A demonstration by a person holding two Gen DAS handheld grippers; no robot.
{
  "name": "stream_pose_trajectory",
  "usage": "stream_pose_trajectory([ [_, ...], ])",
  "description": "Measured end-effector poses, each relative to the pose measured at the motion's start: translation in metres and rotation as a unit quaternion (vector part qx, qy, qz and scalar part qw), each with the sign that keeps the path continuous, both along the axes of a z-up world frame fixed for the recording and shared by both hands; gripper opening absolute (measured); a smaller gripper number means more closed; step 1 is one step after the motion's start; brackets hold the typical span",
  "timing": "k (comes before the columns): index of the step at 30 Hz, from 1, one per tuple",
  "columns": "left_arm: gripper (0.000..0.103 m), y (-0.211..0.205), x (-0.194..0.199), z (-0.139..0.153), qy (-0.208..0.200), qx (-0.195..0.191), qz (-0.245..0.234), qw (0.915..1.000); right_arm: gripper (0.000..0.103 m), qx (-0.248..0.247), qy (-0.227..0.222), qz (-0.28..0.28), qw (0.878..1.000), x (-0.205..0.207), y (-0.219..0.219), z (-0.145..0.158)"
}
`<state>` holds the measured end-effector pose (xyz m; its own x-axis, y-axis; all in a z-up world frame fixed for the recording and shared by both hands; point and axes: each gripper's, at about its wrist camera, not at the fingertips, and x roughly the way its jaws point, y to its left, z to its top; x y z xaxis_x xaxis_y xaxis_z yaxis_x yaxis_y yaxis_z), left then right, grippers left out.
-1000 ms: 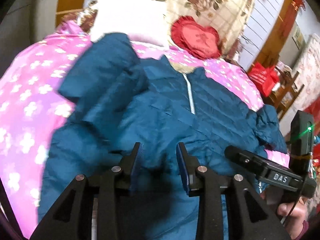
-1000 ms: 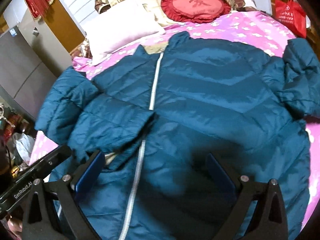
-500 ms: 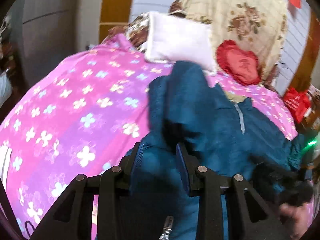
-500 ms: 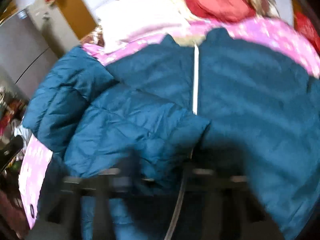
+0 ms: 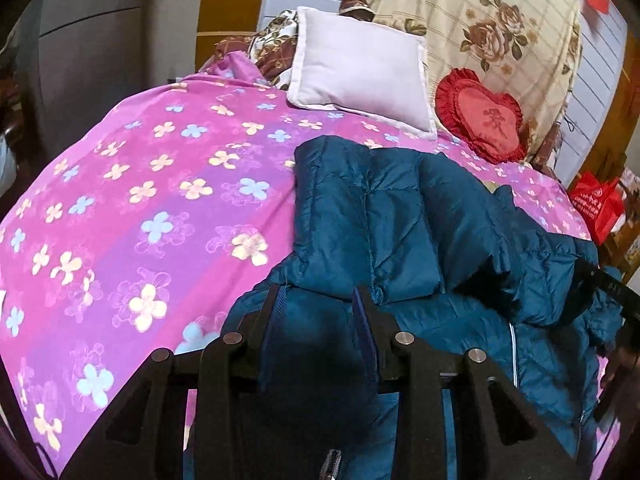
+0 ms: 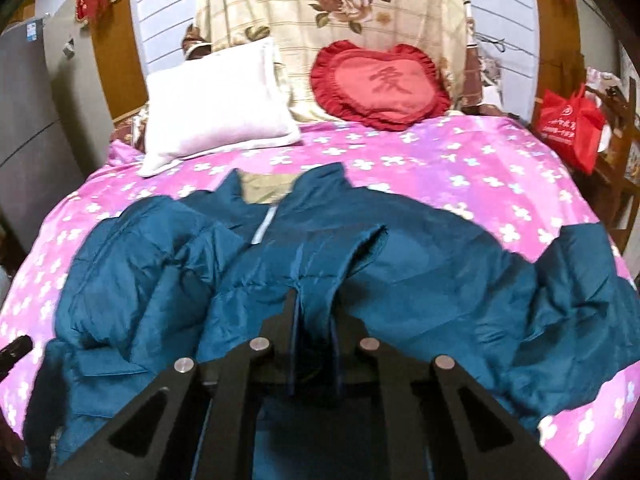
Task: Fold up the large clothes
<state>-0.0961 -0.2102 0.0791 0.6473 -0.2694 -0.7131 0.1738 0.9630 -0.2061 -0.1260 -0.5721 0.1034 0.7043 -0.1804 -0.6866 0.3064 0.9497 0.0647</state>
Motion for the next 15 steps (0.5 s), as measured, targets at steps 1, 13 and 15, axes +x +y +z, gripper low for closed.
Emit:
stream_pose_trajectory([
  [1, 0.012, -0.002, 0.001, 0.0, -0.003, 0.003, -0.002, 1.0, 0.012, -0.008, 0.005, -0.003, 1.0, 0.001, -0.004, -0.002],
  [13, 0.012, -0.011, 0.009, -0.013, 0.008, 0.023, -0.002, 0.9997, 0.013, -0.009, 0.071, -0.085, 0.994, 0.01, -0.08, -0.055],
  [15, 0.012, -0.012, 0.007, -0.012, 0.004, 0.027, -0.002, 0.9996, 0.026, -0.005, 0.079, -0.093, 0.992, 0.009, -0.086, -0.053],
])
